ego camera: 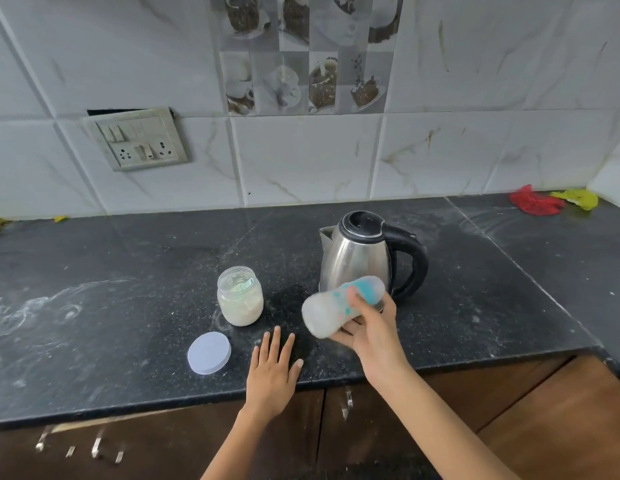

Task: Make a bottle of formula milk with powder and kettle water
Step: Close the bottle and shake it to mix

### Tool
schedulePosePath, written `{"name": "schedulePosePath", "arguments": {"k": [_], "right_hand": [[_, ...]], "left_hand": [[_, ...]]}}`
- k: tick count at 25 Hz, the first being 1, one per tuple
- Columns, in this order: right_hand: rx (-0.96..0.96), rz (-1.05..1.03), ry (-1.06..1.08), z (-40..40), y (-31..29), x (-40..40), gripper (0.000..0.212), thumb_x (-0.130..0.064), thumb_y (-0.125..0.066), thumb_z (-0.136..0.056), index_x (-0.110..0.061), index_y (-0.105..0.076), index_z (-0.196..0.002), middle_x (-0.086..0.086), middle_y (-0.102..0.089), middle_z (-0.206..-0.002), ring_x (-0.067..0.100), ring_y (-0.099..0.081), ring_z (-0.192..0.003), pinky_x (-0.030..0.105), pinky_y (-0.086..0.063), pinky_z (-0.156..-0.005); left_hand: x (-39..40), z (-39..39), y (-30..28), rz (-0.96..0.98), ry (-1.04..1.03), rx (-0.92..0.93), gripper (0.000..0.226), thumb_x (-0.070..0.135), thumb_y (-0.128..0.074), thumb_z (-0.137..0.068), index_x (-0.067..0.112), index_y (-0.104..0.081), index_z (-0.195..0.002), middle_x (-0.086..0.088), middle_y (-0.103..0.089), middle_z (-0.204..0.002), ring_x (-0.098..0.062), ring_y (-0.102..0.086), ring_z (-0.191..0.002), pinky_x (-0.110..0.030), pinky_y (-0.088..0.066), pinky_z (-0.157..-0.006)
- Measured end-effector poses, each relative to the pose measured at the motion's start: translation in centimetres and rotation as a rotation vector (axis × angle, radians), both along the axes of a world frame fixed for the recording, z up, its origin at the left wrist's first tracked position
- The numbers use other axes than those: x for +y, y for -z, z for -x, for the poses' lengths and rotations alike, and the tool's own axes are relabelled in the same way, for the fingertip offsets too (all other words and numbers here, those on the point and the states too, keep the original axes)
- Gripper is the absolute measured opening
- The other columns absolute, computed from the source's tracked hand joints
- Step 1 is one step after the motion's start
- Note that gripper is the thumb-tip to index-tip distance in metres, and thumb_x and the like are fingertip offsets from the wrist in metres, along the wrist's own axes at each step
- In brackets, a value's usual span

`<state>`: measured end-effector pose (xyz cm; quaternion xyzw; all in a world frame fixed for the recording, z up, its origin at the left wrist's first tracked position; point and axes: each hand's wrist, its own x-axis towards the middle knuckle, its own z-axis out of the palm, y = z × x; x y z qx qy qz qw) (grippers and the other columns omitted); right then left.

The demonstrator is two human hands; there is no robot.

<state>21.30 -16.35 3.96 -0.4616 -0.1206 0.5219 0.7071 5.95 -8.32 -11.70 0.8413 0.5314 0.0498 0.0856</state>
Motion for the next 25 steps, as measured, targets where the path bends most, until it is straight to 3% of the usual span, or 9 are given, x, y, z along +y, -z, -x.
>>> {"name": "schedulePosePath", "arguments": {"k": [2, 4, 8, 11, 14, 18, 20, 22, 25], "right_hand": [[0.062, -0.041, -0.044, 0.2, 0.0, -0.2, 0.065, -0.016, -0.069, -0.083, -0.031, -0.037, -0.138, 0.011, -0.059, -0.123, 0.029, -0.069, -0.099, 0.049, -0.060, -0.066], [-0.042, -0.031, -0.157, 0.6, 0.0, -0.4, 0.070, -0.019, -0.071, -0.076, -0.032, -0.038, -0.136, 0.011, -0.059, -0.123, 0.026, -0.070, -0.098, 0.046, -0.060, -0.066], [0.086, -0.169, -0.004, -0.1, -0.2, 0.2, 0.069, -0.017, -0.068, -0.081, -0.033, -0.035, -0.139, 0.012, -0.056, -0.130, 0.030, -0.066, -0.105, 0.049, -0.060, -0.068], [-0.119, -0.135, -0.209, 1.0, 0.0, -0.5, 0.072, -0.017, -0.071, -0.077, -0.032, -0.034, -0.138, 0.007, -0.061, -0.122, 0.023, -0.071, -0.099, 0.048, -0.060, -0.069], [-0.071, -0.173, -0.046, 0.2, 0.2, 0.4, 0.070, -0.012, -0.068, -0.083, -0.035, -0.032, -0.139, 0.007, -0.058, -0.125, 0.024, -0.069, -0.101, 0.043, -0.060, -0.066], [-0.666, -0.180, -0.104, 0.0, 2.6, 0.8, 0.081, -0.012, -0.078, -0.077, -0.040, -0.029, -0.136, -0.003, -0.056, -0.127, 0.012, -0.065, -0.108, 0.031, -0.060, -0.075], [-0.932, -0.162, -0.067, 0.0, 4.9, 1.0, 0.087, -0.020, -0.083, -0.073, -0.040, -0.028, -0.137, -0.003, -0.051, -0.135, 0.013, -0.059, -0.117, 0.031, -0.056, -0.089], [-1.068, -0.078, -0.058, -0.9, 7.1, 2.0, 0.089, -0.028, -0.084, -0.069, -0.037, -0.027, -0.137, -0.007, -0.050, -0.135, 0.014, -0.055, -0.121, 0.039, -0.053, -0.097], [-1.157, 0.024, -0.079, -1.2, 9.1, 2.6, 0.090, -0.026, -0.088, -0.065, -0.032, -0.029, -0.134, -0.013, -0.049, -0.127, 0.012, -0.055, -0.116, 0.043, -0.054, -0.095]], "left_hand": [[-0.2, 0.0, 0.0, -0.009, -0.002, -0.004, 0.066, 0.049, -0.006, -0.099, 0.018, -0.058, -0.125, -0.012, -0.057, -0.132, -0.033, -0.055, -0.120, -0.049, -0.048, -0.090], [-0.3, -0.1, 0.1, -0.019, 0.017, -0.002, 0.066, 0.048, -0.005, -0.099, 0.016, -0.057, -0.125, -0.012, -0.059, -0.130, -0.033, -0.057, -0.117, -0.049, -0.048, -0.088], [-0.2, 0.0, 0.0, 0.007, -0.003, -0.011, 0.062, 0.049, -0.008, -0.098, 0.019, -0.053, -0.129, -0.012, -0.055, -0.134, -0.032, -0.054, -0.120, -0.048, -0.047, -0.091], [-0.2, 0.0, 0.3, 0.006, 0.023, -0.043, 0.062, 0.050, -0.006, -0.097, 0.017, -0.046, -0.132, -0.012, -0.056, -0.133, -0.034, -0.053, -0.122, -0.052, -0.045, -0.093], [0.1, -0.1, 0.2, 0.074, 0.008, -0.020, 0.065, 0.050, -0.007, -0.098, 0.018, -0.056, -0.128, -0.011, -0.056, -0.133, -0.032, -0.054, -0.121, -0.048, -0.045, -0.092], [0.1, 0.0, 0.6, 0.068, 0.021, -0.030, 0.066, 0.051, -0.003, -0.098, 0.015, -0.048, -0.131, -0.013, -0.054, -0.135, -0.033, -0.052, -0.123, -0.049, -0.044, -0.094], [0.2, -0.3, 0.5, -0.019, 0.057, -0.027, 0.082, 0.061, 0.013, -0.089, 0.018, -0.031, -0.144, -0.010, -0.027, -0.151, -0.030, -0.025, -0.139, -0.044, -0.025, -0.108], [0.0, -0.3, 0.7, -0.002, 0.074, -0.055, 0.100, 0.068, 0.034, -0.067, 0.025, -0.004, -0.148, 0.000, 0.010, -0.152, -0.021, 0.014, -0.138, -0.038, 0.003, -0.112], [0.0, -0.2, 0.3, 0.024, 0.066, -0.038, 0.106, 0.068, 0.040, -0.060, 0.027, 0.000, -0.149, 0.001, 0.016, -0.153, -0.019, 0.022, -0.136, -0.035, 0.013, -0.109]]}}
